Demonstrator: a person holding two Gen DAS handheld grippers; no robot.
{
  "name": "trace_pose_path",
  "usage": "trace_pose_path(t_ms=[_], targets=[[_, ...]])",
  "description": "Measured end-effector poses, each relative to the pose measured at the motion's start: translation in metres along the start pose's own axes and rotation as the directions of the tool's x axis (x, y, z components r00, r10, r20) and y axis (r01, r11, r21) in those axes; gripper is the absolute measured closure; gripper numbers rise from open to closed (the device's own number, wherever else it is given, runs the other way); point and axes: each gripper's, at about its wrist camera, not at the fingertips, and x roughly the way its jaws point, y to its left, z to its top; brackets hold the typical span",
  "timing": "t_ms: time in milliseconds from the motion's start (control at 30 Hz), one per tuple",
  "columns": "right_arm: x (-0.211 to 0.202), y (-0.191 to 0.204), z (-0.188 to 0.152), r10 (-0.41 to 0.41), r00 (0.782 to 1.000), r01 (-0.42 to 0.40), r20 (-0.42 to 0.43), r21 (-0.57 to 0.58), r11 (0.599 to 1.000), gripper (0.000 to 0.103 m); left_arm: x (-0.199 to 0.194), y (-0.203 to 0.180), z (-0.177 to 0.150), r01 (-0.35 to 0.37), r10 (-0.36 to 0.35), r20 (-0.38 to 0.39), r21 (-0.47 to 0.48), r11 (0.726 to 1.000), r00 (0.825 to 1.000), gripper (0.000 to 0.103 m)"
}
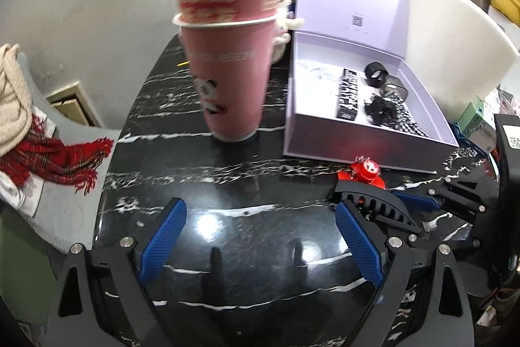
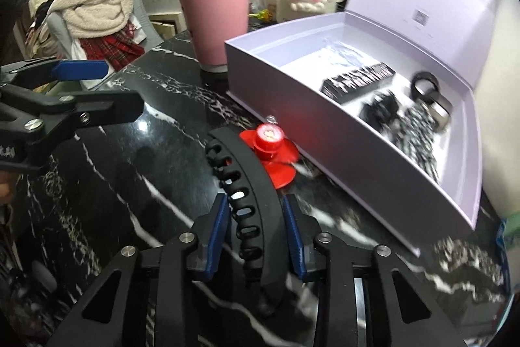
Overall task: Organize rigid objects
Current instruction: 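Grasp the large black claw clip with the right tool, then grasp the red fan clip with the left tool while the right tool holds the claw clip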
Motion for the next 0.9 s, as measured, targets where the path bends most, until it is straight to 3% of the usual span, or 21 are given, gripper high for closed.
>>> trace_pose_path(t_ms=[300,600,767,900], targets=[[-0.032,-0.008,-0.038,0.02,1.0,-0.02,-0.016,0.023,1.0,0.074,0.003,-0.038,0.002,0.079,-0.079,-0.003,0.064,0.995,0.997,0.009],[-0.061,-0.028,-0.077,-0.046,0.999,0.047,-0.018,0.119,0.992,0.074,0.008,-0.082,0.003,0.126,-0.126,-0.007,0.14,0.982,0.992,0.009],[-0.075,-0.047,-0.093,-0.153,0.988,0.155,-0.024,0.168,0.974,0.074,0.015,-0.1,0.0,0.148,-0.147,-0.017,0.176,0.973,0.989,0.009],[-0.08,-0.058,-0.1,-0.132,0.991,0.132,-0.011,0.222,0.966,0.074,0.026,-0.103,0.001,0.194,-0.189,-0.05,0.149,0.97,0.981,0.009]])
